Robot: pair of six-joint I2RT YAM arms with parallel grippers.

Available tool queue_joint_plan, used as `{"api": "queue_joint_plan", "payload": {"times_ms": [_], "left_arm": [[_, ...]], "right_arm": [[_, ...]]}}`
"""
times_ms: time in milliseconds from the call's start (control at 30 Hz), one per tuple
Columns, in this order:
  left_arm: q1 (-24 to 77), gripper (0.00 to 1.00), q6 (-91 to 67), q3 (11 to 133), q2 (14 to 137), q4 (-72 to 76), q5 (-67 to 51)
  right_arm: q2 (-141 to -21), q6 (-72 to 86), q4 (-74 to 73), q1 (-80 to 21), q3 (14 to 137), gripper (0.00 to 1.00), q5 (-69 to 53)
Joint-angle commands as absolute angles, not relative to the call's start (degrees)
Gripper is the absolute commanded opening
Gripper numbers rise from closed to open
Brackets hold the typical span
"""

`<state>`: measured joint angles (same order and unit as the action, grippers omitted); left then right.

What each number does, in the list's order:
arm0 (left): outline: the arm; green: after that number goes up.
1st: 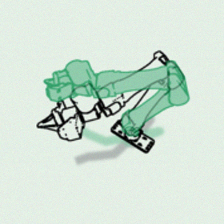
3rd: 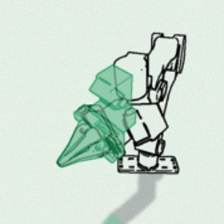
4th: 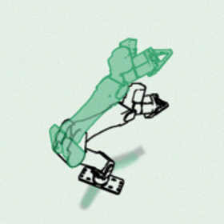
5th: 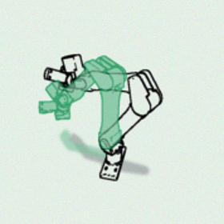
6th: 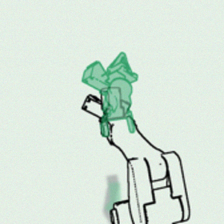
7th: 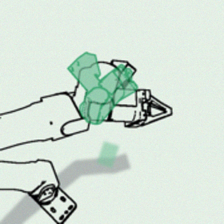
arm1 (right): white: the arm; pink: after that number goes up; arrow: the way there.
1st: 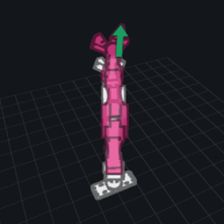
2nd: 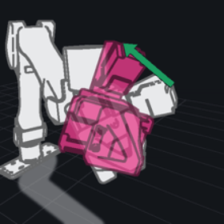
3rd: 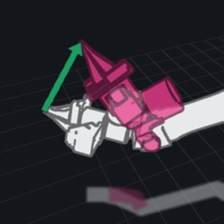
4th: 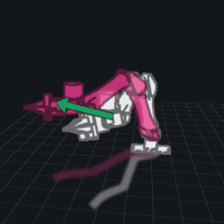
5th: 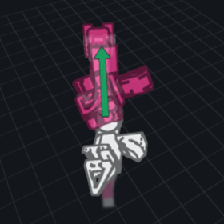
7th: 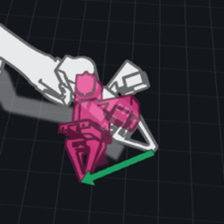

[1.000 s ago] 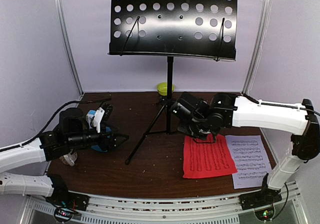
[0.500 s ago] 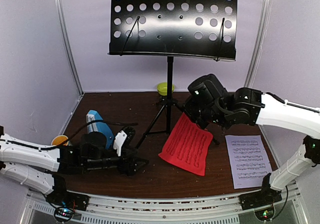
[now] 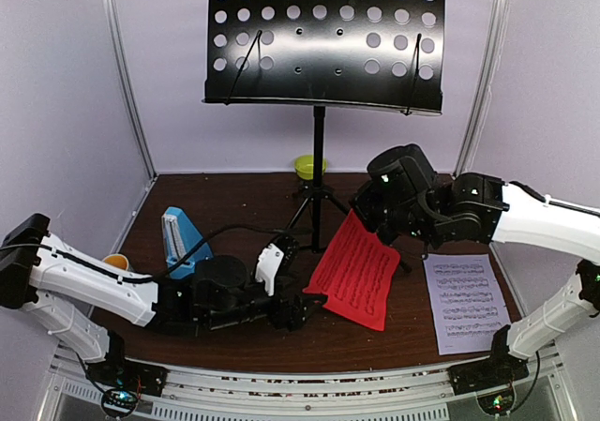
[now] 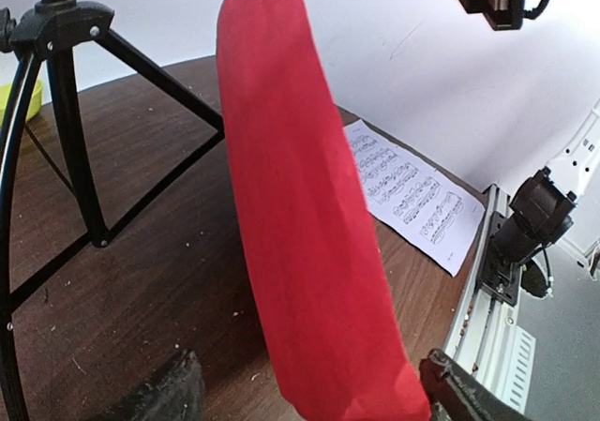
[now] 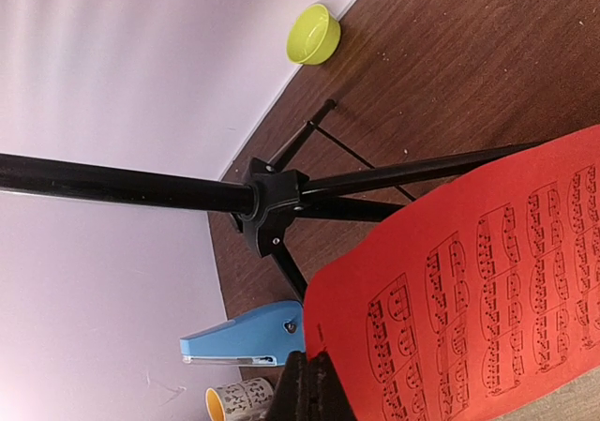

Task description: Set up the instrument practice props

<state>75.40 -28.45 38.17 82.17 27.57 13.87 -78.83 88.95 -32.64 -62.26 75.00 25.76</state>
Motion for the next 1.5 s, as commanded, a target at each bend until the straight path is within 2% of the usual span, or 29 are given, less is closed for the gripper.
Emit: {"api": "queue_joint_plan", "payload": {"times_ms": [0,133,300,433,533,600,633,700,733,933,1033,1267,1467], "left_arm": [[76.29,0.79,-26.98,40.35,83.6,32.49,18.38],[76.28,0.64,-25.66,42.03,83.75,29.4,23.29],[76.24,0.28,-22.7,42.94,82.75,28.54,24.21],[76.29,0.0,-20.55,45.26,81.48,21.95,24.44],[76.18,0.0,-18.81,46.44,78.33,16.32,26.03],[76.1,0.0,-16.6,46.75,75.27,12.65,25.26],[76.02,0.0,-15.2,47.09,73.59,10.5,24.42],[75.43,0.0,-12.57,48.07,70.35,5.64,21.6],[74.99,0.0,-10.79,48.48,68.15,3.41,19.3],[73.09,0.0,0.75,53.44,60.94,-10.39,4.52],[72.87,0.0,5.2,57.57,59.77,-17.43,0.12],[72.11,0.0,9.65,70.1,62.31,-31.05,-7.67],[71.32,0.0,11.11,78.34,65.27,-34.97,-10.96]], "right_arm": [[-77.49,89.5,-32.28,-61.79,74.51,0.0,27.1],[-77.19,90.35,-32.08,-61.83,74.0,0.0,26.5],[-76.61,90.88,-31.09,-61.8,72.64,0.0,25.7],[-74.92,88.51,-28.01,-61.57,70.86,0.01,25.5],[-71.91,78.85,-21.62,-61.09,68.15,0.24,24.28],[-69.19,70.74,-18.31,-60.75,65.0,0.52,22.88],[-67.31,66.49,-16.47,-60.74,63.13,0.73,21.89],[-62.56,58.76,-13.0,-60.7,58.8,0.94,20.4],[-59.91,54.79,-11.05,-60.66,56.51,0.99,19.49],[-46.15,30.43,-8.13,-60.49,47.06,1.0,15.54],[-41.84,17.09,-9.97,-60.54,46.54,1.0,5.58],[-45.25,3.19,-23.77,-60.77,54.54,1.0,-12.25],[-46.72,-1.37,-26.52,-62.18,58.3,0.98,-14.64]]}}
